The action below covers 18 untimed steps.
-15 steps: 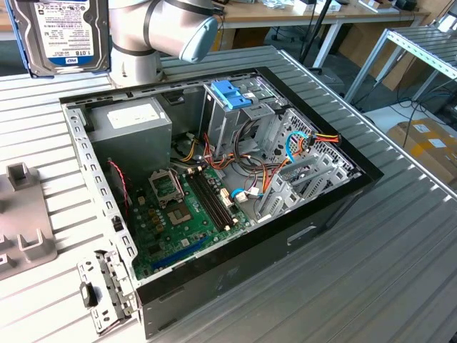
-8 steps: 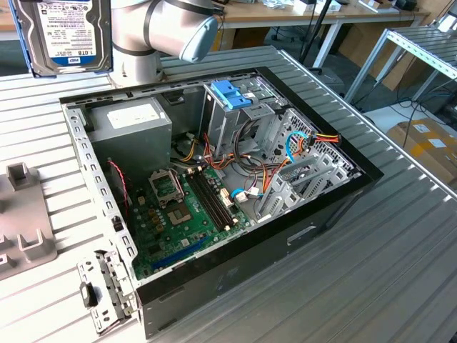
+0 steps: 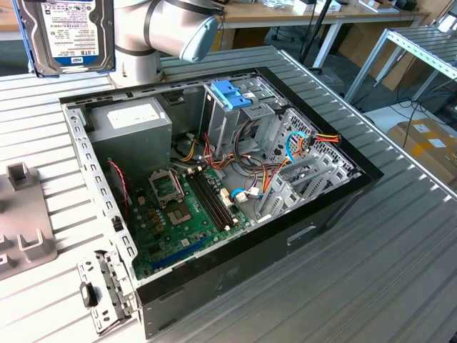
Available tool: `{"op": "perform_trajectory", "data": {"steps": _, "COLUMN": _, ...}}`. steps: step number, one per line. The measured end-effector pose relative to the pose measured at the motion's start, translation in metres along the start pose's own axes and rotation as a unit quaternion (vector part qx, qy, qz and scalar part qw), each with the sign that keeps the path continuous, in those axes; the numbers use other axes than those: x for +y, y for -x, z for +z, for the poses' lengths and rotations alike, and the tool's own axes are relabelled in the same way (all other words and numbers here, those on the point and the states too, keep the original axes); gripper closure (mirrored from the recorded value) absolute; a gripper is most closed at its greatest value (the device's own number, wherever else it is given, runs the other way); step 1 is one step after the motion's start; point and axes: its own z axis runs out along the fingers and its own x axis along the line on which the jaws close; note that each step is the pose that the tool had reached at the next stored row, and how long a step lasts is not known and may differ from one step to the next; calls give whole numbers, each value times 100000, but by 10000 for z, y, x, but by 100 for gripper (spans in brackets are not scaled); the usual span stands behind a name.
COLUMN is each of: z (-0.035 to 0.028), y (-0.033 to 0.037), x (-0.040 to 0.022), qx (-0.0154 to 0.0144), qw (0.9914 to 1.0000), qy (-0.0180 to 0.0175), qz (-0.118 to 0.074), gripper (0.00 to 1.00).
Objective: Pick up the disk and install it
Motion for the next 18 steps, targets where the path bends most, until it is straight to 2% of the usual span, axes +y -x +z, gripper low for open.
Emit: {"op": "perform_trajectory", "data": {"steps": 18, "z": -3, "y": 4, "x": -93, "qx": 1, "qw": 100000, "qy": -1, "qz": 1, "gripper": 63}}
